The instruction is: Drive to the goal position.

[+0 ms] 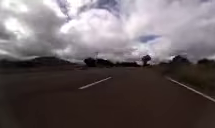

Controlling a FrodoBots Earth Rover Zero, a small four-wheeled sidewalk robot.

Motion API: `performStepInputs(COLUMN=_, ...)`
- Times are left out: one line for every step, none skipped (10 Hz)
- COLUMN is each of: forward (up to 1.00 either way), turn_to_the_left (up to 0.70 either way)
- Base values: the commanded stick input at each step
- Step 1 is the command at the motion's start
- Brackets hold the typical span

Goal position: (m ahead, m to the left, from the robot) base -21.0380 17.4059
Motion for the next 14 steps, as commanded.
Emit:
performStepInputs(forward=0.0, turn_to_the_left=0.7)
performStepInputs(forward=0.0, turn_to_the_left=0.7)
performStepInputs(forward=0.0, turn_to_the_left=0.7)
performStepInputs(forward=0.0, turn_to_the_left=0.7)
performStepInputs(forward=0.0, turn_to_the_left=0.7)
performStepInputs(forward=0.0, turn_to_the_left=0.7)
performStepInputs(forward=0.0, turn_to_the_left=0.7)
performStepInputs(forward=0.0, turn_to_the_left=0.7)
performStepInputs(forward=0.0, turn_to_the_left=0.7)
performStepInputs(forward=0.0, turn_to_the_left=0.7)
performStepInputs(forward=0.0, turn_to_the_left=0.7)
performStepInputs(forward=0.0, turn_to_the_left=0.7)
performStepInputs(forward=0.0, turn_to_the_left=0.7)
performStepInputs(forward=0.0, turn_to_the_left=0.7)
